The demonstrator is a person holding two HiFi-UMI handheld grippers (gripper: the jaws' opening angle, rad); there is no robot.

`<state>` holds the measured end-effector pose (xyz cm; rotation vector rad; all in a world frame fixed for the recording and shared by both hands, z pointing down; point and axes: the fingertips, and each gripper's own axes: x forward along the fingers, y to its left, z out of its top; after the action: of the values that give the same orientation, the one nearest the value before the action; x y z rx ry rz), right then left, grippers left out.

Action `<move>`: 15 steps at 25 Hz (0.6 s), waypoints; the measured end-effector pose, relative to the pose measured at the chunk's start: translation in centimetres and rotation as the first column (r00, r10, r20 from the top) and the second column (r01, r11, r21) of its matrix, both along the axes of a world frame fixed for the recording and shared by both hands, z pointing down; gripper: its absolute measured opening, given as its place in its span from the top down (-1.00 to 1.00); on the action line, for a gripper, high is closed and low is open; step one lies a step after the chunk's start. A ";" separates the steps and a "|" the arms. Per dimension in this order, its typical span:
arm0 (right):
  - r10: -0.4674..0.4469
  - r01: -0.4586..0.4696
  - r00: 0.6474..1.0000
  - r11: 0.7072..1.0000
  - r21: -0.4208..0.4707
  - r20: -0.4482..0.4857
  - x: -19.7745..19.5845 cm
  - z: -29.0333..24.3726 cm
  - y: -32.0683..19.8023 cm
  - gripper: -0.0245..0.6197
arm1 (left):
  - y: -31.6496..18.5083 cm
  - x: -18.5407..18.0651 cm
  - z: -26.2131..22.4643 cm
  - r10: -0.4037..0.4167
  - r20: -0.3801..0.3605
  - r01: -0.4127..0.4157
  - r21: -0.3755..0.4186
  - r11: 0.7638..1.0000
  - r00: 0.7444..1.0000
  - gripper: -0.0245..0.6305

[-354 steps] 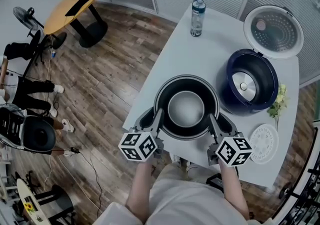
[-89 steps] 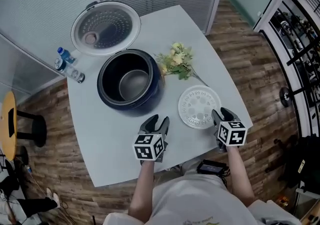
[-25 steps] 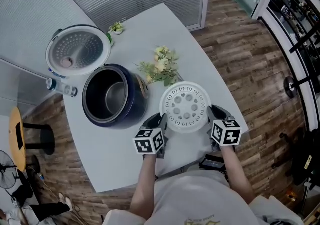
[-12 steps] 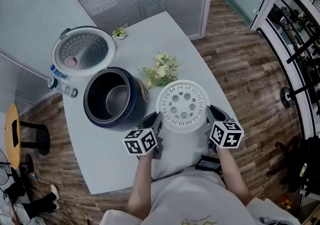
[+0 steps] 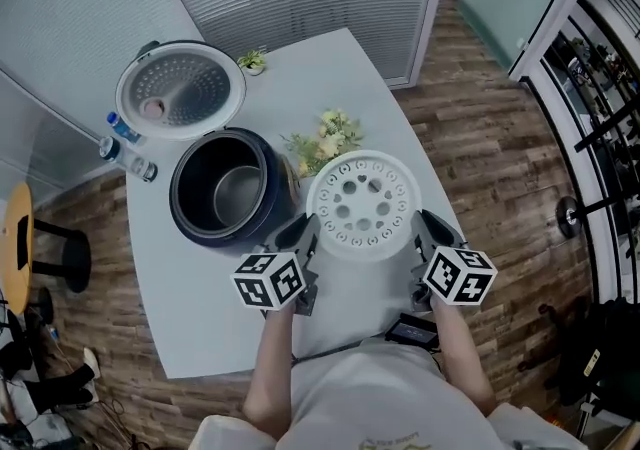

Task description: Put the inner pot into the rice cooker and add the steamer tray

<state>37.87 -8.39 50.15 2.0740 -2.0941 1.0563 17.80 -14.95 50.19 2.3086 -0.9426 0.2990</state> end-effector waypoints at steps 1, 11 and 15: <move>0.000 0.000 1.000 1.000 0.013 0.015 0.0 -0.5 -0.3 0.75 | -0.2 -0.1 -0.6 -0.008 -0.005 0.008 0.007 1.000 1.000 0.79; -0.045 0.036 0.994 0.995 0.097 0.097 -2.0 -4.1 -3.1 0.77 | -1.7 -2.7 -4.2 -0.075 -0.075 0.077 0.027 0.997 0.994 0.81; -0.081 0.067 0.990 0.991 0.119 0.119 -3.0 -5.2 -4.0 0.77 | -1.8 -3.9 -5.5 -0.104 -0.078 0.108 0.048 0.993 0.992 0.80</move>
<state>34.90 -12.40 44.95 2.0089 -2.3228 1.1065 13.94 -16.73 44.72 2.2903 -1.0418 0.1438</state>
